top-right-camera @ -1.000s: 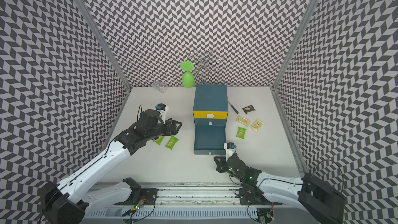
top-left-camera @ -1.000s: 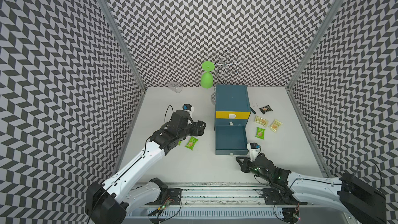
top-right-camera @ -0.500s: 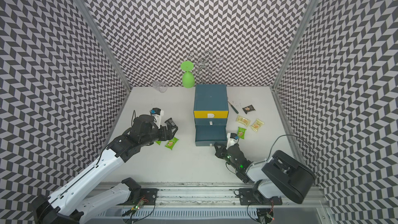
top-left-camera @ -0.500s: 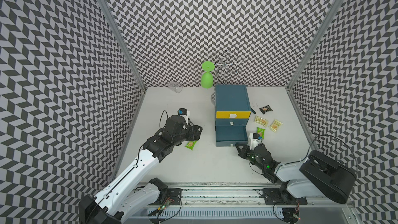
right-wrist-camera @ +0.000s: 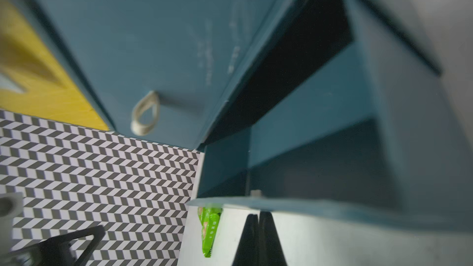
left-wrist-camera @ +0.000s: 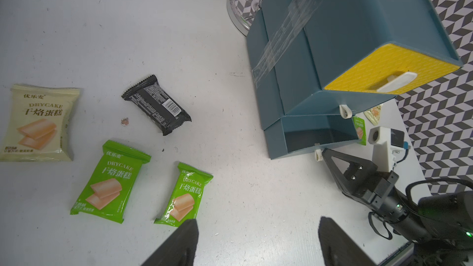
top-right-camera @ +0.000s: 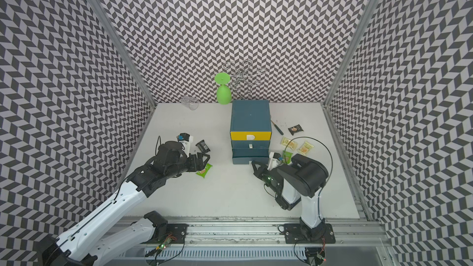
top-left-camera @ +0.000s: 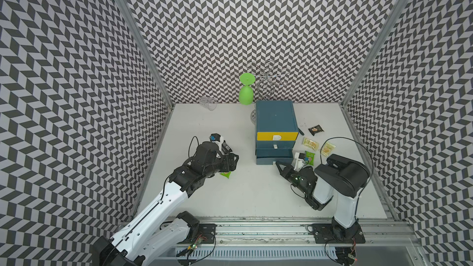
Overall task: Take the cookies out of the drawer
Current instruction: Close the drawer in the storage box.
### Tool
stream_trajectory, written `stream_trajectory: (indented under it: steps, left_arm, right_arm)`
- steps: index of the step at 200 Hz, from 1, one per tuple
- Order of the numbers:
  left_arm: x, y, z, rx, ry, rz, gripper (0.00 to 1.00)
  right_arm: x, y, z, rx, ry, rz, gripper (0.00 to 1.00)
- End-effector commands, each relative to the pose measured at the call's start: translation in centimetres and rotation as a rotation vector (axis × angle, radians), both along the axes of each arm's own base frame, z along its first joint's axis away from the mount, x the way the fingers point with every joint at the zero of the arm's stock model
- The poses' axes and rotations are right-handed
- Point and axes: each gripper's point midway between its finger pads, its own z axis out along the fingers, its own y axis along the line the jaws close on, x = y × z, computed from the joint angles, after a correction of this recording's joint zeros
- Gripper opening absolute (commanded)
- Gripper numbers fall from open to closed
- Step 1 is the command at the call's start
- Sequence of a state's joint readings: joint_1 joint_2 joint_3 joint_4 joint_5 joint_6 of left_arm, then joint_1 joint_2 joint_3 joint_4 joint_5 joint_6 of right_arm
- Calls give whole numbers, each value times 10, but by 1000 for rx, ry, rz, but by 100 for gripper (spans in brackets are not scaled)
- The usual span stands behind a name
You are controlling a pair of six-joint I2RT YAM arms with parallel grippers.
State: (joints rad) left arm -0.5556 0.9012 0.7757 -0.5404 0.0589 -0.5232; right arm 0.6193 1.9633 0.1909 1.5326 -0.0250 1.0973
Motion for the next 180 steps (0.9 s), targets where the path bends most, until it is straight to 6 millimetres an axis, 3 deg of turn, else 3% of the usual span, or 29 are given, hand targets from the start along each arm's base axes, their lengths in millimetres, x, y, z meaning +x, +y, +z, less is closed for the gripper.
stream_trajectory:
  steps: [1,18,22,83,150,180]
  left_arm:
    - [-2,2,1,-14,-8,3,78]
    - [-2,3,-1,-11,-8,11,78]
    - [-2,3,-2,-9,-7,11,78]
    - [-2,3,-6,-17,-5,13,78]
    - [-4,-3,-17,-43,13,-3,78]
    - [-5,-5,-20,-63,18,-8,78]
  right_arm:
    - [10,5,58,194,-189,7,0]
    - [11,4,49,180,-169,7,0]
    - [18,9,56,198,-197,11,0]
    - [35,14,58,234,-207,0,0]
    - [50,-2,48,256,-187,-71,0]
    - [54,-5,54,261,-204,-76,0]
